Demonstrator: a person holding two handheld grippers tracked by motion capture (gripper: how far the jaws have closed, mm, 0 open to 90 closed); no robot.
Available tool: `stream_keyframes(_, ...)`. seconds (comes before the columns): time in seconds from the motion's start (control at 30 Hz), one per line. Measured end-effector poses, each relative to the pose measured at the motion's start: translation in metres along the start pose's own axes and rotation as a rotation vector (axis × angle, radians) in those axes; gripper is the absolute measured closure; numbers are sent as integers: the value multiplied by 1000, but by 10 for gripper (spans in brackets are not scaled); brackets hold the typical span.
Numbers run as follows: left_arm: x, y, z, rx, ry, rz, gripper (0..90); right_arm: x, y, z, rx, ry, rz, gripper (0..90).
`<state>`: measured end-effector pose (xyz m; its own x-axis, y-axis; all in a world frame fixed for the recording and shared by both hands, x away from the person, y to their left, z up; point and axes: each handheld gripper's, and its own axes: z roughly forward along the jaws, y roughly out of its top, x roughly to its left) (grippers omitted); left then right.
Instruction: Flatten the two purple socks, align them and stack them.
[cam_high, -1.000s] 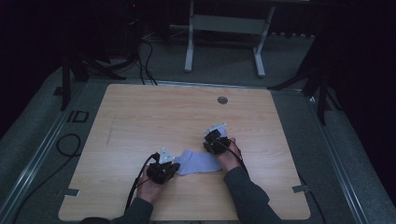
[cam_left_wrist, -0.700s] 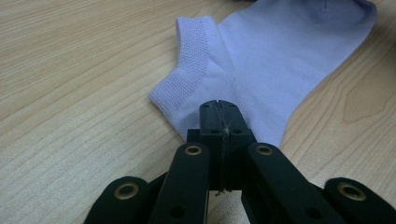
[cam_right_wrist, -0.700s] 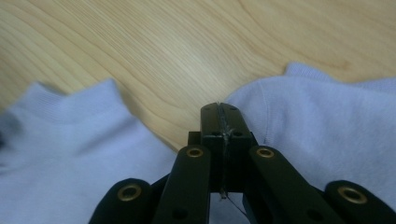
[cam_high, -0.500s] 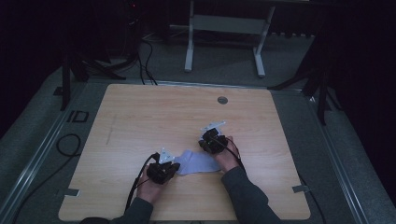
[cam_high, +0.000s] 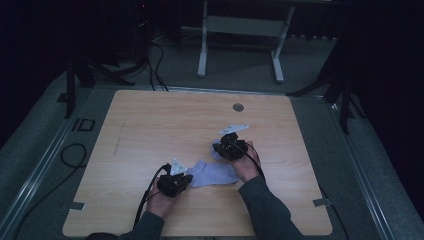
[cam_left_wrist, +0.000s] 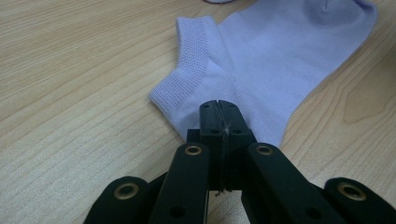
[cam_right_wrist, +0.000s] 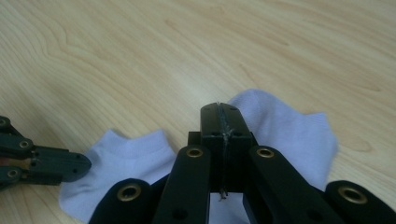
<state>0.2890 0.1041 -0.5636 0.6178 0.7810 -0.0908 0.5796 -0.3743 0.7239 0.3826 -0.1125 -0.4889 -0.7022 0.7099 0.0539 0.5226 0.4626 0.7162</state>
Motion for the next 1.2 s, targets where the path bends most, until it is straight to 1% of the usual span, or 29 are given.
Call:
stream_keyframes(0.1,0,0,0,0,0,1,894,-5,1,-5,-19,8,24,898)
stream_keyframes(0.13,0,0,0,0,1,2,894,-8,1,-7,-27,4,31,898)
stream_keyframes(0.23,0,0,0,0,1,1,894,-16,0,-13,-45,11,72,899)
stream_keyframes(0.43,0,0,0,-1,-1,-2,895,-33,-4,-24,-64,-20,117,898)
stream_keyframes(0.63,0,0,0,-2,0,-3,895,-54,-15,-29,-63,-46,170,898)
stream_keyframes(0.77,0,0,0,-1,-1,-3,895,-66,-23,-29,-50,-76,201,896)
stream_keyframes(0.9,0,0,0,-1,-1,-3,895,-75,-30,-32,-37,-114,210,894)
stream_keyframes(1.0,0,0,0,-1,0,-2,895,-79,-36,-35,-30,-148,204,894)
stream_keyframes(1.1,0,0,0,-2,-1,-2,895,-84,-44,-36,-18,-164,216,894)
stream_keyframes(1.2,0,0,0,-2,-1,-2,894,-88,-49,-38,-4,-192,217,893)
